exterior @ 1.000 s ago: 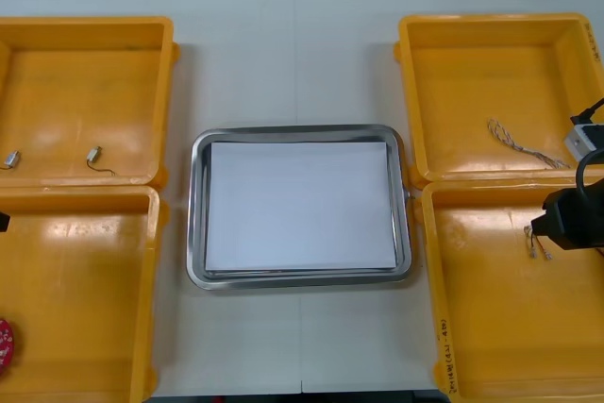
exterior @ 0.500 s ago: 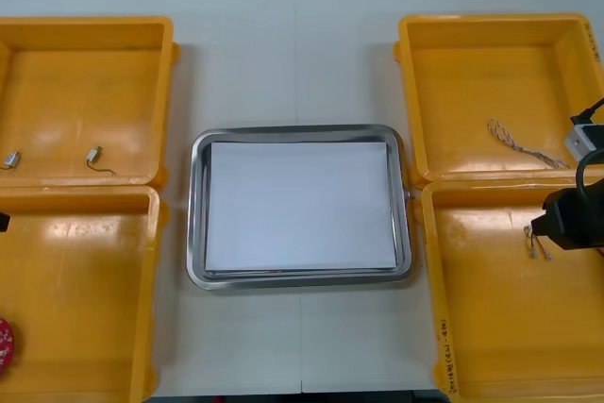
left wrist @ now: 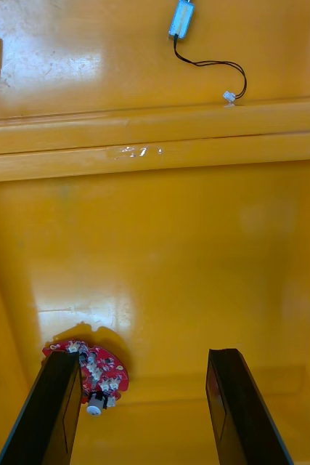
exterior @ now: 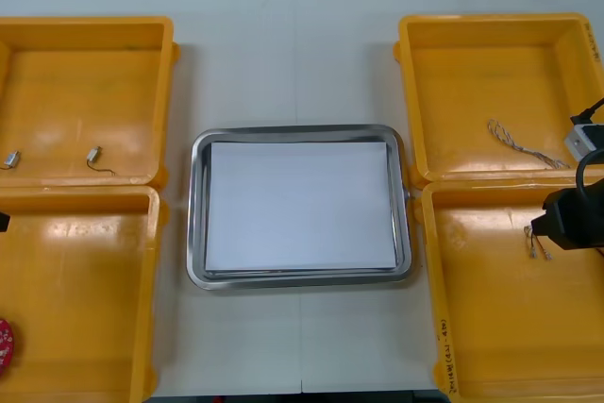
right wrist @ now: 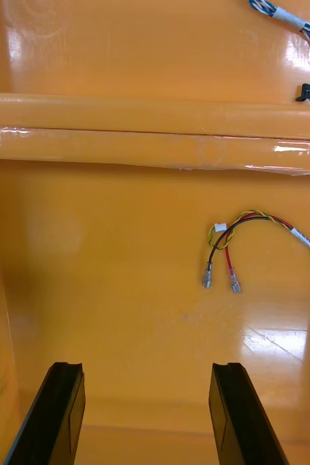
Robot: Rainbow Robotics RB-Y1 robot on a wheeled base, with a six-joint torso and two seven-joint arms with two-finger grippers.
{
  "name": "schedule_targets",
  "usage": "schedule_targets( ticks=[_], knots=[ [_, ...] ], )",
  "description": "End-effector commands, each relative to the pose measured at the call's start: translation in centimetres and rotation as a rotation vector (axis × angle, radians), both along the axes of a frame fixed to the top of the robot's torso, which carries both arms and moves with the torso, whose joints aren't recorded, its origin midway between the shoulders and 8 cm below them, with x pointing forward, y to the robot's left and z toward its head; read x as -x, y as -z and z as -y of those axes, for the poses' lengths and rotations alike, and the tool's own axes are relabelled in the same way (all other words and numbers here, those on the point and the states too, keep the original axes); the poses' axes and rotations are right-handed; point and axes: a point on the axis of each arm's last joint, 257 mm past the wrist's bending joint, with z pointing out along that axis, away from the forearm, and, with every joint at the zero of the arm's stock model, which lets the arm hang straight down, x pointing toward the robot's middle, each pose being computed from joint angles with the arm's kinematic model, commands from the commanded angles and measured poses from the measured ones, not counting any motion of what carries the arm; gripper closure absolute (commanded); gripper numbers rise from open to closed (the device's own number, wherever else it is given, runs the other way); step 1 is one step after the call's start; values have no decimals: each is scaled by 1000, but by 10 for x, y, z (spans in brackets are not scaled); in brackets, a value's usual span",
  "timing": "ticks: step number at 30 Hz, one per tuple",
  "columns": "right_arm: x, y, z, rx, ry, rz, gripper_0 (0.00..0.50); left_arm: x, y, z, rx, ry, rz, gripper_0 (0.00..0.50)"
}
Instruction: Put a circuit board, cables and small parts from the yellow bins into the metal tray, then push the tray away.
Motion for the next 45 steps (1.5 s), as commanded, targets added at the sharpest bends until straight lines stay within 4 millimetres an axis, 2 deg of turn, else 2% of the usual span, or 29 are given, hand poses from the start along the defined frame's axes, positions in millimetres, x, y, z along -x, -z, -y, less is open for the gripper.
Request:
schedule_targets(
  ticks=[1,45],
  knots=[
    [-2,-4,4,-37,67,17,0,5,-13,-14,-66,29,14,0],
    [-2,-4,4,-37,67,17,0,5,-13,-14,-66,29,14,0]
  ],
)
